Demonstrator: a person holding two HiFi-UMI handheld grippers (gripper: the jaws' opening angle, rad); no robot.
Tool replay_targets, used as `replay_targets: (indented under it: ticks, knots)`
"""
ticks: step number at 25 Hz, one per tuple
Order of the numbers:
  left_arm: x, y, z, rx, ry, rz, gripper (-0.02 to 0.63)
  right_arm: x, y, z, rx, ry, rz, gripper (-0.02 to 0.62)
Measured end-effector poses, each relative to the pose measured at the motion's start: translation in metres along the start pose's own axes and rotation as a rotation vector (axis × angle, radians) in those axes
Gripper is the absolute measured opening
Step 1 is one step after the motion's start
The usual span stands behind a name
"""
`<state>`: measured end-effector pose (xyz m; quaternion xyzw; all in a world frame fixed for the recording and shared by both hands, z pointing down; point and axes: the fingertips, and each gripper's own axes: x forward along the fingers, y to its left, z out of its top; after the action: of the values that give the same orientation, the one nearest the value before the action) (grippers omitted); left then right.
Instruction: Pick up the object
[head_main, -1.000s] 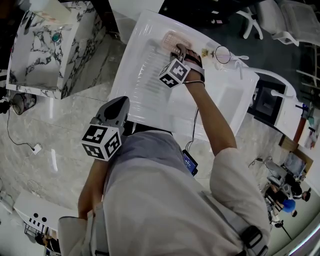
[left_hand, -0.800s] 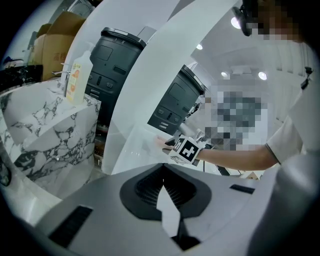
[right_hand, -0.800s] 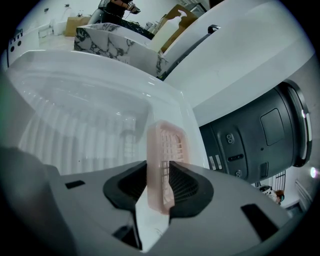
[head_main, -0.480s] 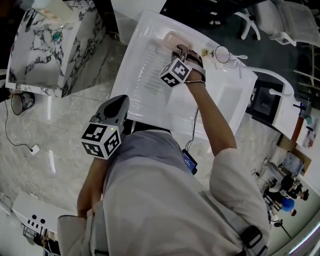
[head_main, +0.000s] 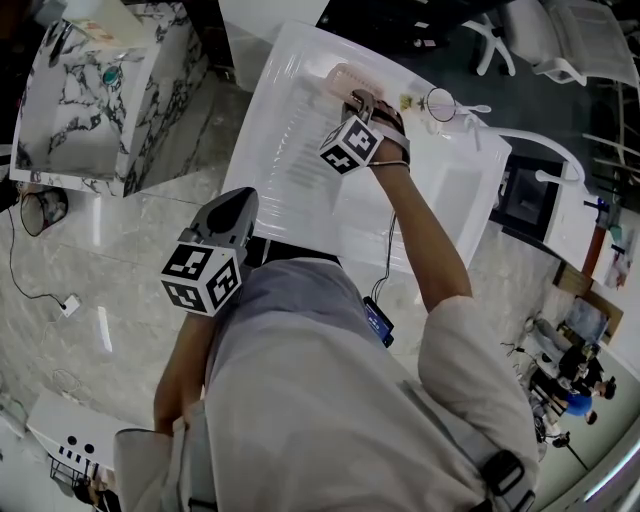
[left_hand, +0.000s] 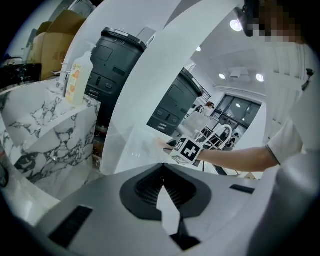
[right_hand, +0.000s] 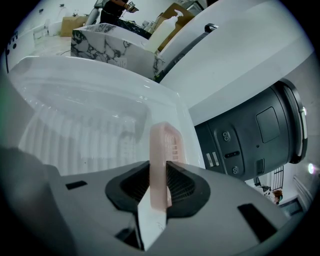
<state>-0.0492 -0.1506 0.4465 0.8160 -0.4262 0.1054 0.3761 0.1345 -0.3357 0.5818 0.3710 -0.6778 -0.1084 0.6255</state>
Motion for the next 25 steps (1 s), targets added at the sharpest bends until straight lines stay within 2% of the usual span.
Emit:
replay_targets:
  ticks: [7,25]
  knots:
    - [-0.005,0.001,0.001,-0.015,-0.005,-0.014,0.003,-0.007,-0.001,-0.002,0.024,0.007,-0.003,0.083]
    - [-0.010,-0.005,0.001,0.012,-0.010,-0.040,0.003,-0.024,0.009,-0.008,0.091,0.018,0.014,0.081]
